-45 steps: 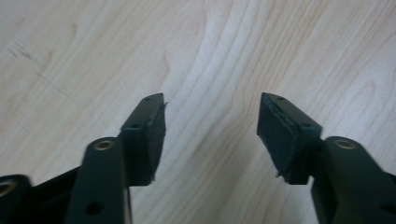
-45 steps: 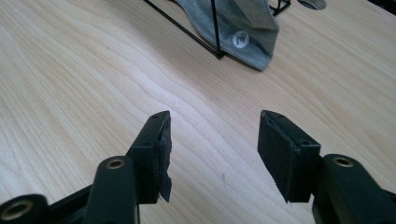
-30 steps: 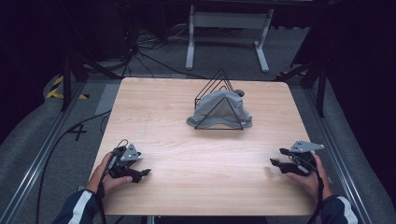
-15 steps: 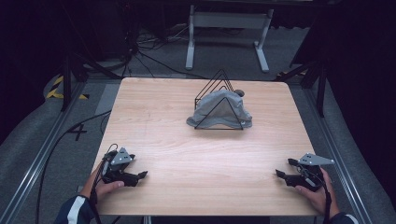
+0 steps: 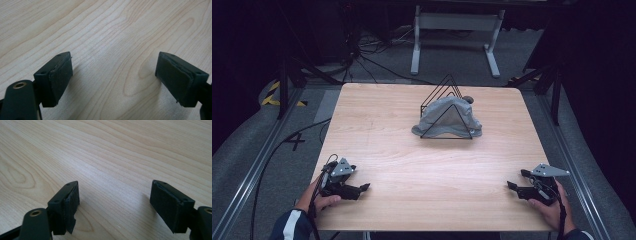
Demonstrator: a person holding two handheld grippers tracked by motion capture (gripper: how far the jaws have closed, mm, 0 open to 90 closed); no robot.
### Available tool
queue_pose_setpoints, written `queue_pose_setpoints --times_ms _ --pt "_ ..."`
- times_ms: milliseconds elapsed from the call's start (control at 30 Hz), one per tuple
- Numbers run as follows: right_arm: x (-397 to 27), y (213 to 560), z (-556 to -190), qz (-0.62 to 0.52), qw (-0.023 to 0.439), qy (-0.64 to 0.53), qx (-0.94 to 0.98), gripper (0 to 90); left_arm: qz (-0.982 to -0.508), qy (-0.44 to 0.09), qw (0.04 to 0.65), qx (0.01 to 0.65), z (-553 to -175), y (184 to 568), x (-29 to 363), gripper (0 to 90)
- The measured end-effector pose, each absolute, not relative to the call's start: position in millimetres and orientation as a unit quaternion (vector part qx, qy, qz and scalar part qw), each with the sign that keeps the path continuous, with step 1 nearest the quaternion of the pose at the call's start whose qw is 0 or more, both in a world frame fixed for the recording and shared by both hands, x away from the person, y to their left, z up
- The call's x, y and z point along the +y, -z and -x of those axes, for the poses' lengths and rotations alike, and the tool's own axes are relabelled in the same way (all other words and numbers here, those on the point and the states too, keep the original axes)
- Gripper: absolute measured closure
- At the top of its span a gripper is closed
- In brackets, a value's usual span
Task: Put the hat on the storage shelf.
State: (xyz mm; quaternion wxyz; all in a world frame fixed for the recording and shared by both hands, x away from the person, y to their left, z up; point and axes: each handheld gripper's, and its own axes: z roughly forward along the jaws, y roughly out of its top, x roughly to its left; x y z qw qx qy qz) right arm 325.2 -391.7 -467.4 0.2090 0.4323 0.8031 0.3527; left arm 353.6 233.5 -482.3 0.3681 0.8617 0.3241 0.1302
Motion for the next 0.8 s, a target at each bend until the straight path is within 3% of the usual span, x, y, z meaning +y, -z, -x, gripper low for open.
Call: queue_pose_setpoints --times_ms 800 --pt "-392.1 467.3 -325.2 -0.436 0.208 -0.353 0.801 24.1 -0.863 -0.130 0.364 0.324 -355.2 482.1 232.7 13.1"
